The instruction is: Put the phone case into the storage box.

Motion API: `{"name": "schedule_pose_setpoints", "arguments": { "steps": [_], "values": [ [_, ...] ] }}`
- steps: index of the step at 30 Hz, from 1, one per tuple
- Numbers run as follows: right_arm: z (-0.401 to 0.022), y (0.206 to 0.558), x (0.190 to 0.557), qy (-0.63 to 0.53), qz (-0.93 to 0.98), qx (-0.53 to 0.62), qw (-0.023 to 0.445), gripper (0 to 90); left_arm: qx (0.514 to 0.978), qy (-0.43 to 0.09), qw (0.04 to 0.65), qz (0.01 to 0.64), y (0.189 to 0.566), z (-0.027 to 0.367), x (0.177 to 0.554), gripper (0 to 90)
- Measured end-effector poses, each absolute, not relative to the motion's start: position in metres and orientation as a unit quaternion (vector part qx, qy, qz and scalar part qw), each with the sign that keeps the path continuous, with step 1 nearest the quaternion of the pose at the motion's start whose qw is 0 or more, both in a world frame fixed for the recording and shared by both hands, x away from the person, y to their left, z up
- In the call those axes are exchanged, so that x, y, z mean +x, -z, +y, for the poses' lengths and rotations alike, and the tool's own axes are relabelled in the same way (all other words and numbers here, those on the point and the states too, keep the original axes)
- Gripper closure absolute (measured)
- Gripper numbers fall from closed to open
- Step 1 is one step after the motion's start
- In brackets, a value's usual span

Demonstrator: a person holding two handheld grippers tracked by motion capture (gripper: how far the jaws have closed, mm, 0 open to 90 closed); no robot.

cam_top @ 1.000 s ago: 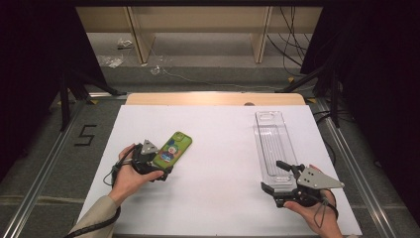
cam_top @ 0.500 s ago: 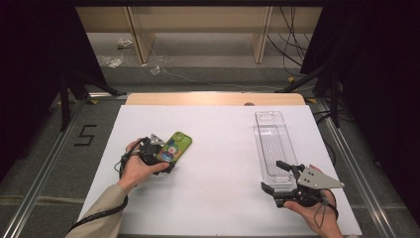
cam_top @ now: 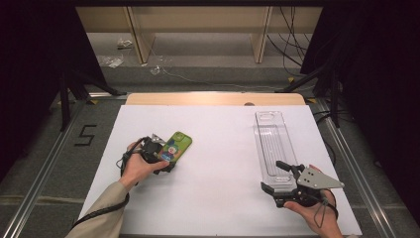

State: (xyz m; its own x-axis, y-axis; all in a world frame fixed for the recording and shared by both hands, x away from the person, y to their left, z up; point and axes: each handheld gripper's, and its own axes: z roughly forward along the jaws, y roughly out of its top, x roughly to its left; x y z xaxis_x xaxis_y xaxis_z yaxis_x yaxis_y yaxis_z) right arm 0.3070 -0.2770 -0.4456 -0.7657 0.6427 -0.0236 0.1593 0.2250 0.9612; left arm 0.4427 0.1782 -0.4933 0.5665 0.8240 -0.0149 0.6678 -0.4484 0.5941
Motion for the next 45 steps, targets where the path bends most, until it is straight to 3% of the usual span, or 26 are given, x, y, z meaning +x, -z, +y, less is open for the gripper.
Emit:
{"name": "schedule_pose_setpoints", "arguments": {
  "steps": [12,19,45],
  "values": [
    [-0.2765,0.4462,0.3071,-0.561,0.754,0.267,0.212,14.4,0.841,-0.128,0.274,0.448,0.4907,0.1768,0.445,4.3],
    [-0.2765,0.4465,0.3071,-0.56,0.755,0.267,0.212,14.5,0.84,-0.129,0.276,0.449,0.4878,0.1765,0.4436,14.7],
    [-0.2766,0.4463,0.307,-0.562,0.753,0.267,0.211,14.8,0.836,-0.129,0.28,0.454,0.4876,0.1771,0.4428,16.1]
  ]
}}
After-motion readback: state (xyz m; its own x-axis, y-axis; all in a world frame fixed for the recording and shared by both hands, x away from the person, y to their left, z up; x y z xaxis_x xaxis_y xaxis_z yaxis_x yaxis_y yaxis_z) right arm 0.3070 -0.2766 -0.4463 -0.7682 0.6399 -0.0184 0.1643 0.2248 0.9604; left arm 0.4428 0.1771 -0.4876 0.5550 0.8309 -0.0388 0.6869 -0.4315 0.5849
